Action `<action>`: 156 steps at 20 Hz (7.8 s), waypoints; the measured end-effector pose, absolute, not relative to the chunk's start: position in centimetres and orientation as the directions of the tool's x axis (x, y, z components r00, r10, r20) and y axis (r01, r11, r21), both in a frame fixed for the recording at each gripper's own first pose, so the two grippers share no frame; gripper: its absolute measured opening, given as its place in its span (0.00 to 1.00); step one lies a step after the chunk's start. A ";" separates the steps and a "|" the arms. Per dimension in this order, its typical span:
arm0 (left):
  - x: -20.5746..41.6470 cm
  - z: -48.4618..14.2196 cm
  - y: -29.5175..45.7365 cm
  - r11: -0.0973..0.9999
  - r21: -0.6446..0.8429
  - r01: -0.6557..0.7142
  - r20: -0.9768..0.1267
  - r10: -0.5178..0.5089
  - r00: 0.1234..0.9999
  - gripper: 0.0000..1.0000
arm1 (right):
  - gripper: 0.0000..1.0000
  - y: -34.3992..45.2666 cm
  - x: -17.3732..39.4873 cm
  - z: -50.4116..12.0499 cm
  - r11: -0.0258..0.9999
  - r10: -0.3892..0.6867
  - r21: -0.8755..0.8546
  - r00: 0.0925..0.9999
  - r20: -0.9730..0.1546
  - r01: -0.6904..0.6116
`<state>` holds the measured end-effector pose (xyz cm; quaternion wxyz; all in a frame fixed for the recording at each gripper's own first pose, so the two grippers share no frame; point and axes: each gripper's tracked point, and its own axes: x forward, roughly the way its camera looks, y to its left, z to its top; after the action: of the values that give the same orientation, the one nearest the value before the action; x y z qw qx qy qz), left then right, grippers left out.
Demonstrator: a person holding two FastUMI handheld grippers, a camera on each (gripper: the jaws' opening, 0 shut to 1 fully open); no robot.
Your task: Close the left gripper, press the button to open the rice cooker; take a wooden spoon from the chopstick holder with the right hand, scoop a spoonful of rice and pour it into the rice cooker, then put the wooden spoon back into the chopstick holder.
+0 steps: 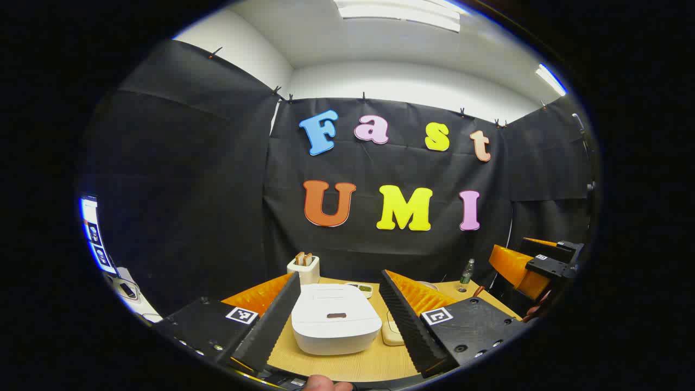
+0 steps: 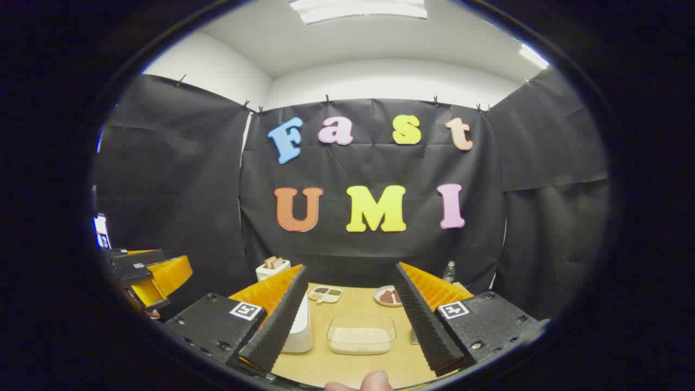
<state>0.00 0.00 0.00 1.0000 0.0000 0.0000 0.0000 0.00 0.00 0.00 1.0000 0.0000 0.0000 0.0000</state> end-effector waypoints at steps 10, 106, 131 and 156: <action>0.2 -0.8 1.1 1.000 0.012 -0.017 -0.025 0.017 1.000 0.94 | 1.00 -0.6 0.1 -1.3 1.000 -0.006 0.011 0.999 -0.032 0.006; 19.8 -2.7 -2.9 1.000 -0.006 -0.001 -0.100 0.001 0.995 0.94 | 1.00 -20.6 14.0 -10.8 0.971 -0.207 0.056 0.938 -0.277 0.231; 16.7 -6.7 -6.1 0.992 0.025 -0.121 -0.155 0.124 0.980 0.94 | 0.84 -31.8 26.8 -33.1 0.950 -0.087 0.207 0.835 -0.543 0.234; 13.9 -7.0 -2.7 0.988 0.052 -0.146 -0.159 0.152 0.975 0.94 | 0.13 -28.3 26.2 -22.6 0.959 -0.135 0.171 0.896 -0.423 0.225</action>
<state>13.86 -2.72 -6.95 0.9936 0.0203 0.0817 0.0750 26.19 -28.31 -22.61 0.9676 0.1086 0.2083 -0.0929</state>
